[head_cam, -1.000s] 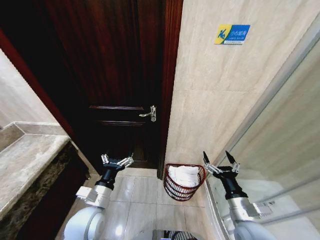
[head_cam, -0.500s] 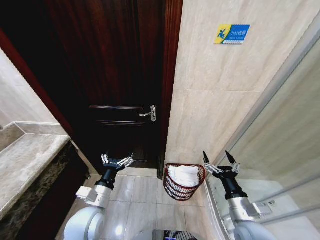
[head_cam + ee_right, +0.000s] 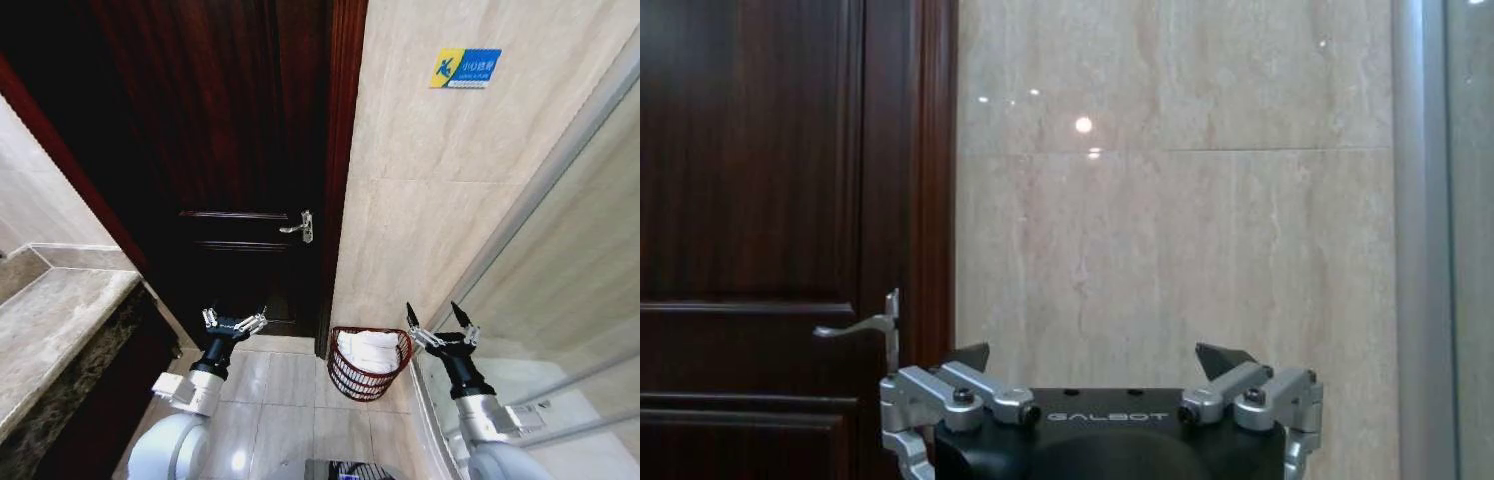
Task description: Discard the used towel into the hamper.
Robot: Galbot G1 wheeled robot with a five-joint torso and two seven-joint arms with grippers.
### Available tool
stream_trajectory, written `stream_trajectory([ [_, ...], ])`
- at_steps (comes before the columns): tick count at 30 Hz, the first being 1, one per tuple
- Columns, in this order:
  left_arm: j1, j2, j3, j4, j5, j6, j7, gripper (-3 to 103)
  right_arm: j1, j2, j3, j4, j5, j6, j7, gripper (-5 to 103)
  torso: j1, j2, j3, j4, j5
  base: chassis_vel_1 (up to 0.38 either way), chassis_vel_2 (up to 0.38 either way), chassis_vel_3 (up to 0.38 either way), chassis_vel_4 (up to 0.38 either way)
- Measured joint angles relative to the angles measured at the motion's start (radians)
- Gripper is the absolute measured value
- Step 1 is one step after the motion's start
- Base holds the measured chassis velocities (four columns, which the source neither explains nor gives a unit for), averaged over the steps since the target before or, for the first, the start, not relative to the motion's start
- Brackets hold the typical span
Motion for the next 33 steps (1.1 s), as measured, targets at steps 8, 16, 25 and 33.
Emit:
stream_trajectory([
  [8,0.0,0.0,0.0,0.0,0.0,0.0,0.0,100,0.0,0.0,0.0,0.0,0.0,0.0,0.0,100,0.0,0.0,0.0,0.0001,0.0003,0.007,0.002,-0.004,-0.003],
  [16,0.0,0.0,0.0,0.0,0.0,0.0,0.0,100,0.0,0.0,0.0,0.0,0.0,0.0,0.0,100,0.0,0.0,0.0,0.0001,0.0002,0.027,-0.014,-0.017,0.024],
  [25,0.0,0.0,0.0,0.0,0.0,0.0,0.0,100,0.0,0.0,0.0,0.0,0.0,0.0,0.0,100,0.0,0.0,0.0,0.0,0.0002,0.115,-0.125,-0.126,0.124],
  [33,0.0,0.0,0.0,0.0,0.0,0.0,0.0,100,0.0,0.0,0.0,0.0,0.0,0.0,0.0,100,0.0,0.0,0.0,0.0001,0.0003,0.12,-0.136,-0.123,0.13],
])
